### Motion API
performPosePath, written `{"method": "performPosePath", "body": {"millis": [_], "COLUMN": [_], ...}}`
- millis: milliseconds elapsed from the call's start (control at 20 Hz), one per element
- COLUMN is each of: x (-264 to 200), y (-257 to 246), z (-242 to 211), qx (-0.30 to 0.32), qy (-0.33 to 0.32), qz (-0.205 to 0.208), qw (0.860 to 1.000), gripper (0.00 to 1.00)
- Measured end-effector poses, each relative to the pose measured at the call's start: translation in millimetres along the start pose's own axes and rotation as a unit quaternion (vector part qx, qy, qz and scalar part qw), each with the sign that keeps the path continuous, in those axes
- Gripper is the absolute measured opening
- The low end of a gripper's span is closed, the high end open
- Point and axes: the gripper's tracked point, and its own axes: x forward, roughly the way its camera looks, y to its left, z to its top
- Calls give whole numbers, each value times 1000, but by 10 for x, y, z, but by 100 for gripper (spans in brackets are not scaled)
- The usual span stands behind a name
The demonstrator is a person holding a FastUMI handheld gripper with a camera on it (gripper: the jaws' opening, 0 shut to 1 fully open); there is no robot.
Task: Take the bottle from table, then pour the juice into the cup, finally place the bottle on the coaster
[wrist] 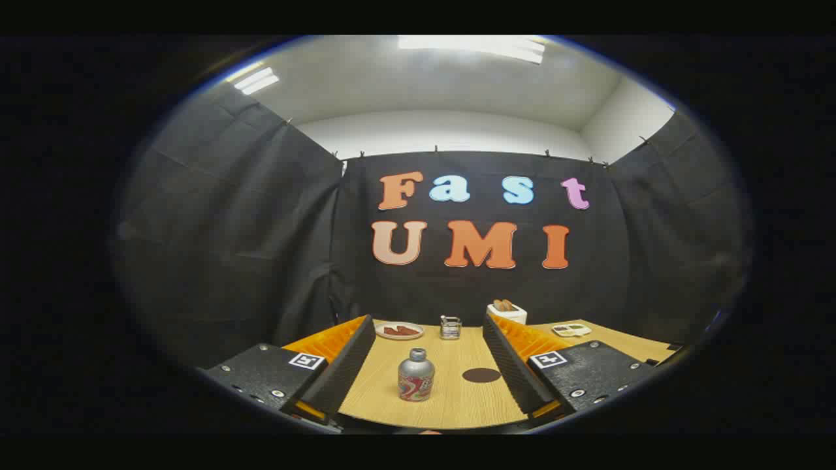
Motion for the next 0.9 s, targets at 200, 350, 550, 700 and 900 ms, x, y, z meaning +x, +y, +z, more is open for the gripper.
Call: {"method": "performPosePath", "body": {"millis": [200,350,550,700,900], "x": [-12,0,0,33,155], "y": [-21,-19,-40,6,-55], "z": [24,-8,5,-24,-163], "qx": [-3,-4,-6,1,-3], "qy": [-5,0,-3,-6,-8], "qz": [-2,-5,-11,-3,-20], "qw": [1000,1000,1000,1000,1000], "gripper": [98,98,98,98,98]}}
